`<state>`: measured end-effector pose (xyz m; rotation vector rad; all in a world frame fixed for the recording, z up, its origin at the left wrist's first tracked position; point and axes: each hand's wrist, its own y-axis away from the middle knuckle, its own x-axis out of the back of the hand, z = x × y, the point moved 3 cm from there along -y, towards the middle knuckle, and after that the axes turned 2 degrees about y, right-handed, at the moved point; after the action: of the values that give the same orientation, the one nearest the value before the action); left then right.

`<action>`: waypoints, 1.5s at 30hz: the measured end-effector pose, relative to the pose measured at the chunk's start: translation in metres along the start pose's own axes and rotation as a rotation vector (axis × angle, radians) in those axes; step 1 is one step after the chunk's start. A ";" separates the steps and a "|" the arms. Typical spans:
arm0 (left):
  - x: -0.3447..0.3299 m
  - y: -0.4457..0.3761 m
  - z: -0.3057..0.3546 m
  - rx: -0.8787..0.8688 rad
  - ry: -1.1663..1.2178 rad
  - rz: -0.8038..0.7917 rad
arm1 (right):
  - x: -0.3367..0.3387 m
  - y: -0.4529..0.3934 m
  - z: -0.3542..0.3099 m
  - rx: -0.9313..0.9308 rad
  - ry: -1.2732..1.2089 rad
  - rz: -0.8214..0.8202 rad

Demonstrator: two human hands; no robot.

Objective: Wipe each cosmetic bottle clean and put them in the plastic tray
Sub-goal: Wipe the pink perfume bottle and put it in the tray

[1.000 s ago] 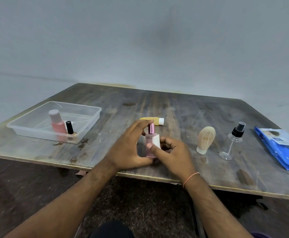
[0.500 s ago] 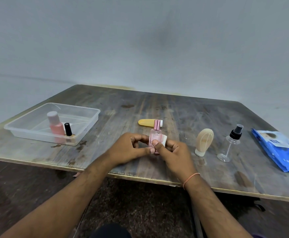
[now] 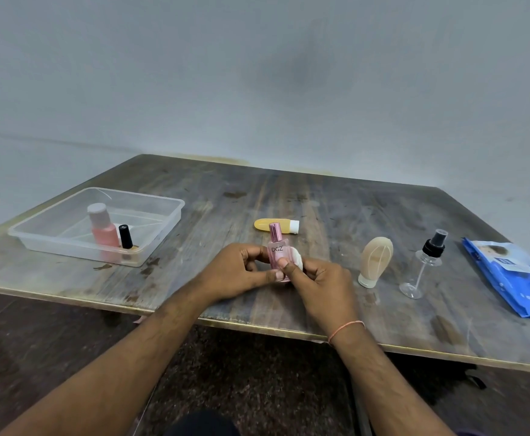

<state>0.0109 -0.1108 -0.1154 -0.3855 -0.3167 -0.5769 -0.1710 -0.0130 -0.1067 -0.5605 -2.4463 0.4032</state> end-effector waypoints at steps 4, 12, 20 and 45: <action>-0.003 0.001 0.006 0.009 0.084 0.021 | 0.002 0.000 0.004 -0.023 0.010 0.069; -0.001 0.002 0.001 0.005 -0.028 0.030 | 0.006 -0.002 0.007 -0.245 -0.428 0.148; -0.002 0.000 -0.001 -0.020 -0.086 -0.010 | 0.002 0.001 -0.008 -0.082 -0.461 -0.053; -0.006 0.016 0.024 -0.216 -0.298 0.021 | 0.004 0.000 -0.003 -0.172 -0.572 0.008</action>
<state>0.0112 -0.0856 -0.1009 -0.6850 -0.5377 -0.5345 -0.1722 -0.0100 -0.1023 -0.5862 -3.0510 0.3992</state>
